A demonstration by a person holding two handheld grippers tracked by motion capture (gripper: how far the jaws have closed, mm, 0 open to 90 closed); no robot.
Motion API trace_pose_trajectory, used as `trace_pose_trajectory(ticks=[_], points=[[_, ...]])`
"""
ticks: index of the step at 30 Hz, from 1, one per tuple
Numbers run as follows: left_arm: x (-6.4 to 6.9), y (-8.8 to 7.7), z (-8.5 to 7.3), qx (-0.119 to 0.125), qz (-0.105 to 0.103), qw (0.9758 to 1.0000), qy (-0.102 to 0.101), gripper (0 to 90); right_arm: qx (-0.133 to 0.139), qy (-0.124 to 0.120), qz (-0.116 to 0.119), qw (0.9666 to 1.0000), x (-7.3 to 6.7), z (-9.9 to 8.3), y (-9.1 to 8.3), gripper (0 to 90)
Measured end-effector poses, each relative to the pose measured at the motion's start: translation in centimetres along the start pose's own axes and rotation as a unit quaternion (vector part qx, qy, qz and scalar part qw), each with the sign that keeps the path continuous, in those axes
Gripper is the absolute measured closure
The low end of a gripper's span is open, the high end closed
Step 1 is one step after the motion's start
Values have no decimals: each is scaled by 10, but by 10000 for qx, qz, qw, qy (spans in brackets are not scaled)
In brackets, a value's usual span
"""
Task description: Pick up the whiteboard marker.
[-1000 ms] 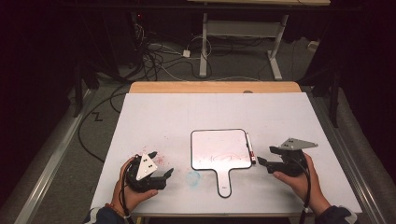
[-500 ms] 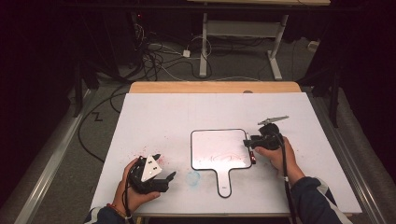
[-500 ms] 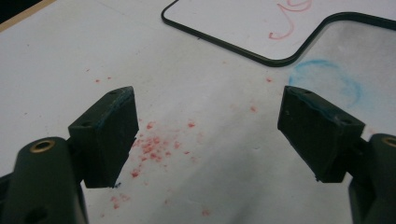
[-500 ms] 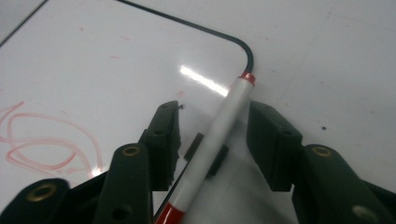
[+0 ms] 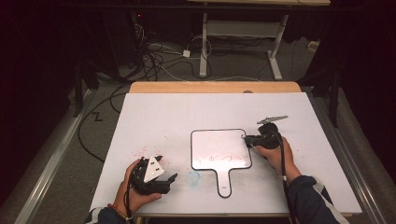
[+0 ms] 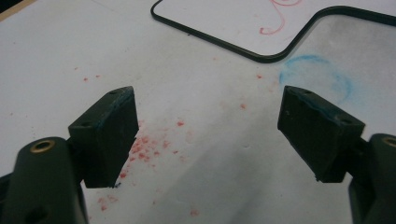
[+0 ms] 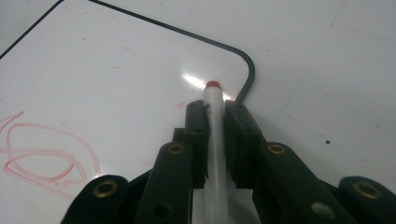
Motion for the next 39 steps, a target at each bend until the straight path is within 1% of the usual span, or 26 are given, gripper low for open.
trace_pose_trajectory(ticks=[2, 7, 8, 9, 10, 12, 14, 15, 16, 17, 19, 21, 22, 23, 24, 26, 27, 28, 30, 31, 32, 33, 35, 37, 38, 39], points=[[0, 1, 1, 31, -52, 10000, -78, 191, 48, 6, 10, 10000, -1, 0, -3, 810], [0, 4, 16, 289, -255, 9985, -389, 212, 551, -159, 131, 9983, -16, 7, -24, 809], [0, 5, 21, 347, -315, 9977, -499, 218, 687, -205, 182, 9973, -21, 8, -28, 810], [1, 8, 27, 396, -414, 9963, -642, 218, 687, -205, 182, 9973, -21, 8, -28, 810], [1, 10, 34, 444, -507, 9950, -741, 221, 889, -330, 274, 9951, -32, 10, -35, 810], [5, 16, 48, 633, -702, 9923, -801, 226, 1071, -437, 405, 9925, -44, 12, -39, 810], [10, 22, 65, 804, -883, 9893, -834, 233, 1170, -534, 543, 9902, -58, 12, -40, 810], [14, 25, 72, 853, -974, 9879, -854, 233, 1170, -534, 543, 9902, -58, 12, -40, 810], [17, 29, 80, 893, -1105, 9860, -876, 239, 1274, -630, 646, 9877, -66, 12, -42, 810], [27, 37, 93, 953, -1315, 9824, -922, 246, 1353, -744, 752, 9851, -80, 11, -44, 810], [32, 42, 99, 973, -1358, 9814, -943, 256, 1509, -828, 957, 9804, -94, 10, -48, 810], [42, 48, 108, 1011, -1578, 9775, -969, 266, 1611, -979, 978, 9772, -107, 8, -52, 810], [46, 50, 112, 1042, -1648, 9758, -988, 266, 1611, -979, 978, 9772, -107, 8, -52, 810], [49, 52, 116, 1086, -1703, 9740, -1029, 295, 1671, -1035, 1082, 9745, -116, 6, -55, 810], [51, 54, 119, 1131, -1822, 9705, -1100, 316, 1699, -1033, 1118, 9736, -120, 5, -56, 810], [54, 58, 124, 1181, -1903, 9668, -1232, 352, 1735, -1037, 1225, 9717, -125, 4, -58, 810], [56, 60, 126, 1216, -1999, 9633, -1317, 380, 1742, -1057, 1199, 9717, -126, 3, -58, 810], [56, 61, 127, 1239, -2065, 9609, -1365, 396, 1761, -1061, 1286, 9701, -127, 2, -58, 810], [59, 63, 130, 1300, -2107, 9583, -1425, 445, 1814, -1065, 1281, 9692, -128, 2, -59, 810], [59, 63, 130, 1341, -2200, 9554, -1445, 445, 1814, -1065, 1281, 9692, -128, 2, -59, 810], [60, 63, 131, 1354, -2210, 9547, -1459, 489, 1845, -1030, 1298, 9688, -127, 2, -60, 810], [60, 64, 132, 1362, -2174, 9561, -1415, 528, 1859, -1028, 1269, 9689, -126, 2, -60, 810], [60, 64, 132, 1397, -2176, 9558, -1398, 578, 1888, -983, 1294, 9685, -125, 2, -61, 810], [60, 65, 131, 1382, -2118, 9581, -1343, 592, 1889, -989, 1285, 9685, -126, 2, -61, 810], [60, 65, 131, 1366, -2093, 9592, -1320, 638, 1928, -992, 1324, 9672, -127, 1, -62, 810], [59, 65, 130, 1329, -2040, 9616, -1266, 638, 1928, -992, 1324, 9672, -127, 1, -62, 810]])
Point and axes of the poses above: each handheld gripper's, and its own axes: y roughly forward along the jaws, z roughly out of its top, x roughly to its right, the point moved 3 cm from there along y, roughly forward along the jaws, and after that the axes turned 3 degrees about y, right-handed, at the moved point
